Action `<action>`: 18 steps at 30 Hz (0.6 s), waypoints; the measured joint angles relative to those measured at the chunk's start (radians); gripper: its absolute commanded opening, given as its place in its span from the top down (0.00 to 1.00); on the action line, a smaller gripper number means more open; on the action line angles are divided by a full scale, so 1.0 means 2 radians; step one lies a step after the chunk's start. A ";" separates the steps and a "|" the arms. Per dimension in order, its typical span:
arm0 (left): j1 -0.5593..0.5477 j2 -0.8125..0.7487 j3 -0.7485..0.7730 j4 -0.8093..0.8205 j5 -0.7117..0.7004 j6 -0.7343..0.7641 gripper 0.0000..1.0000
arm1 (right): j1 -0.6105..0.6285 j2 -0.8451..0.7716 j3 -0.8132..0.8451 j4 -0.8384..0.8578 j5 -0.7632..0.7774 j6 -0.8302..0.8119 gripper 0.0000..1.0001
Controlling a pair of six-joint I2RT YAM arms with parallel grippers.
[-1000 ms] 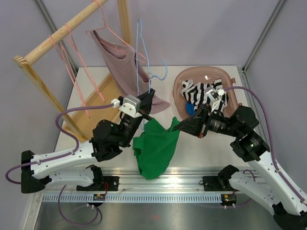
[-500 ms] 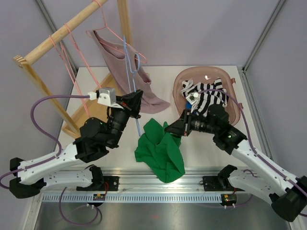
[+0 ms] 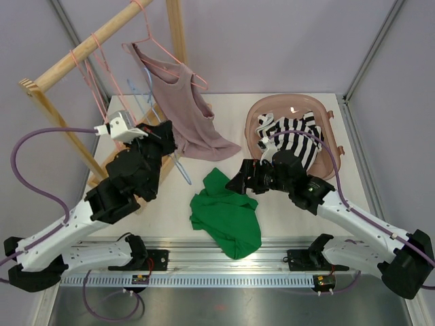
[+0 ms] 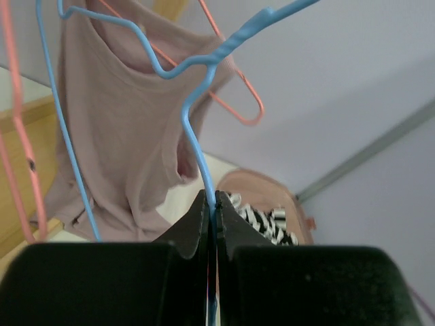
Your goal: Remove the tank top from the hanger
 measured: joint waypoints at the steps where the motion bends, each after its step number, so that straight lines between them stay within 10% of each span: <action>1: 0.026 0.007 0.016 -0.013 0.010 -0.013 1.00 | 0.000 0.000 0.000 0.000 0.002 0.000 0.01; 18: 0.343 0.194 0.271 -0.133 0.262 -0.133 1.00 | 0.000 -0.021 0.000 -0.015 0.013 -0.006 0.01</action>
